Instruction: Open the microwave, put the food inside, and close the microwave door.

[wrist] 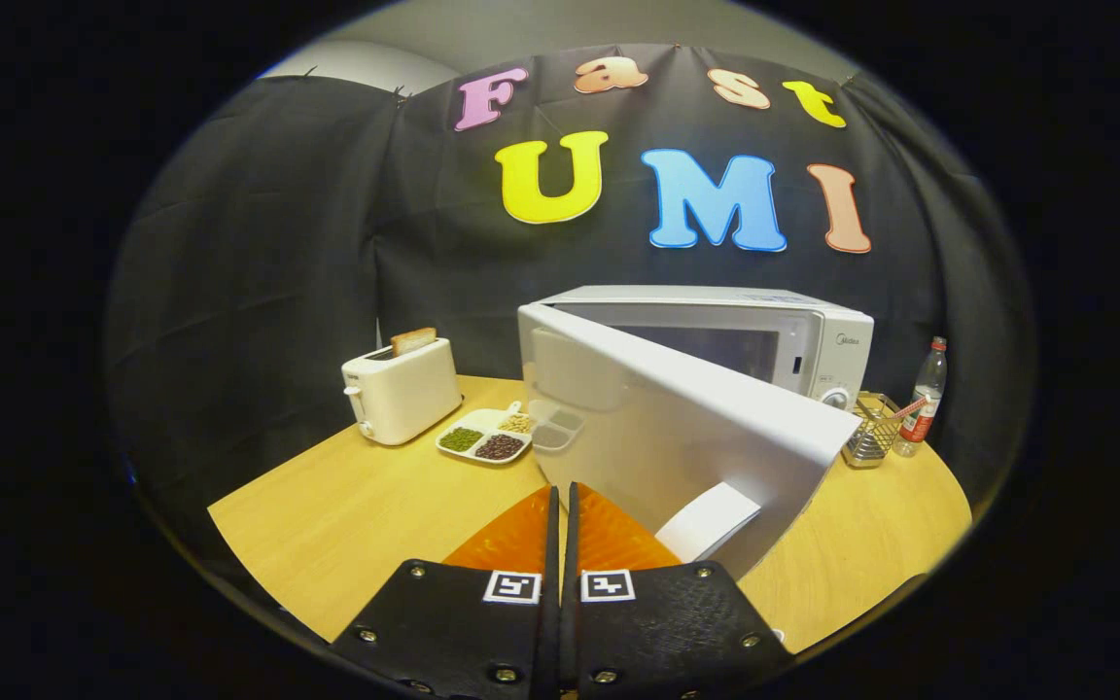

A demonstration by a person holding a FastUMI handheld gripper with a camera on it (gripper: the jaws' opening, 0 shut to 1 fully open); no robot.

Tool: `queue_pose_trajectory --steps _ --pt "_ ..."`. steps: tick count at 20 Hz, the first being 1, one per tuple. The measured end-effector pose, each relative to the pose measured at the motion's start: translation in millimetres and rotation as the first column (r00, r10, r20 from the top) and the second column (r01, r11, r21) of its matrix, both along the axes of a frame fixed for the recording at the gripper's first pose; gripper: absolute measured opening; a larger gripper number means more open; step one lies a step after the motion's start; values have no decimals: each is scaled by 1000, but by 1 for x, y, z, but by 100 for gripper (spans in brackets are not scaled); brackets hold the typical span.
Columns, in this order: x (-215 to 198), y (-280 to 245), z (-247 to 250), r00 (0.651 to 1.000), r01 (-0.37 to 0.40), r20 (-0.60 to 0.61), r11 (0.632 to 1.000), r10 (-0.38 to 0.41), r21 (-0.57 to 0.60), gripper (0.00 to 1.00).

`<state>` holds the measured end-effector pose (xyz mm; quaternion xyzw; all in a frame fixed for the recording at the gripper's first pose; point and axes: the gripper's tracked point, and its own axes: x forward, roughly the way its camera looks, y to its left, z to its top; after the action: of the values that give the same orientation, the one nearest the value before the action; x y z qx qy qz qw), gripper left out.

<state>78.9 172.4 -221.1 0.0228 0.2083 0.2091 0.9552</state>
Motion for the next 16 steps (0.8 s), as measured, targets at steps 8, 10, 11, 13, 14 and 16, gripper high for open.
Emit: queue_pose_trajectory --steps 8,10,11,13,14,16 --pt "49 -40 -10 995 96 -13 995 -96 -6 1" --pt "63 -47 -13 993 120 -19 993 -120 -4 1" --pt "69 -50 -14 991 129 -17 992 -129 -4 1" --pt "81 -56 -15 990 141 -13 990 -141 -4 1" --pt "87 -57 -16 989 149 -11 989 -149 -4 1" --pt "98 -63 -19 986 164 -5 986 -164 -12 1"
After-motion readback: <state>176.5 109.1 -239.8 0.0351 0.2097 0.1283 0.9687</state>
